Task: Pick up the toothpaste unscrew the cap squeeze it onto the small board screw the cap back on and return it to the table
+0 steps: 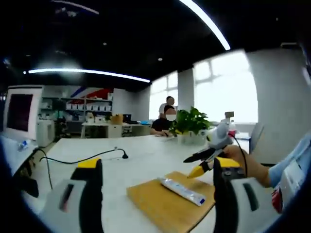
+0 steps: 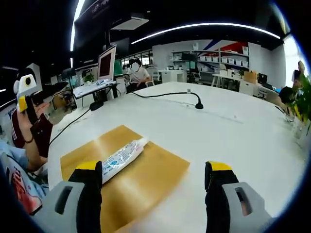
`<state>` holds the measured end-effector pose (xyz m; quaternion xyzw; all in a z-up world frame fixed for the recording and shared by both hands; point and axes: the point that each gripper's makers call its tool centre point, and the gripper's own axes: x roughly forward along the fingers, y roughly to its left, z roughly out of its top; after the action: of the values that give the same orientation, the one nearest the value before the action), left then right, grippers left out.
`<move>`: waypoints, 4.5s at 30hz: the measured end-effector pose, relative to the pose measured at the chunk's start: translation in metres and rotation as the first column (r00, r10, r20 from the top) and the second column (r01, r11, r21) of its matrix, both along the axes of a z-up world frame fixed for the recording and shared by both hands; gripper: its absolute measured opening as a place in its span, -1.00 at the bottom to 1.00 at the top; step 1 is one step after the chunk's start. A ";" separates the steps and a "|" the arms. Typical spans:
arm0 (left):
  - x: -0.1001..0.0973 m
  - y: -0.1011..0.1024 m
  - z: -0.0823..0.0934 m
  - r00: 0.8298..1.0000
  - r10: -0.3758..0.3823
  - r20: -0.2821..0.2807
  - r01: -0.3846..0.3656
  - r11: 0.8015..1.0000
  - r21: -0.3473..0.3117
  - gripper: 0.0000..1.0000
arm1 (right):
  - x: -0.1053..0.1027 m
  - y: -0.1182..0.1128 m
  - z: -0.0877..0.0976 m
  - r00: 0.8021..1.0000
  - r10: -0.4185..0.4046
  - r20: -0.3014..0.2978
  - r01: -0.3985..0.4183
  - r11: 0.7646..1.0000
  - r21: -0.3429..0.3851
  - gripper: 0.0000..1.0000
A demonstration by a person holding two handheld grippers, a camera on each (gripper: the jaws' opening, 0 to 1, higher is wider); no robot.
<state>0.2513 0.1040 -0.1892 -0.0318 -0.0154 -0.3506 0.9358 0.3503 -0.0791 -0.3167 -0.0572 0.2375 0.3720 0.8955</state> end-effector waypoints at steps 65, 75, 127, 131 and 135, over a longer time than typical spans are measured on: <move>0.044 -0.135 -0.152 0.884 -0.289 -0.366 0.413 0.850 0.326 0.82 | -0.010 0.044 -0.021 0.978 0.201 -0.055 -0.196 0.977 0.087 0.16; 0.042 -0.139 -0.159 0.885 -0.289 -0.364 0.417 0.839 0.348 0.78 | -0.030 0.060 -0.027 0.949 0.305 -0.073 -0.294 0.946 0.134 -0.01; 0.035 -0.143 -0.146 0.897 -0.379 -0.229 0.434 0.854 0.286 0.79 | -0.025 0.069 -0.013 0.952 0.306 -0.023 -0.292 0.926 0.238 -0.46; 0.033 -0.145 -0.140 0.904 -0.386 -0.186 0.426 0.854 0.298 0.79 | -0.030 0.071 -0.007 0.946 0.323 -0.022 -0.303 0.907 0.291 -0.50; 0.032 -0.146 -0.129 0.906 -0.397 -0.147 0.423 0.867 0.262 0.80 | -0.033 0.073 -0.003 0.939 0.342 -0.017 -0.316 0.885 0.343 -0.54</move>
<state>0.2836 -0.0420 -0.3183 0.0869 0.0842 -0.5381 0.8341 0.3174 -0.0061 -0.3195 0.0710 0.1918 0.5554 0.8061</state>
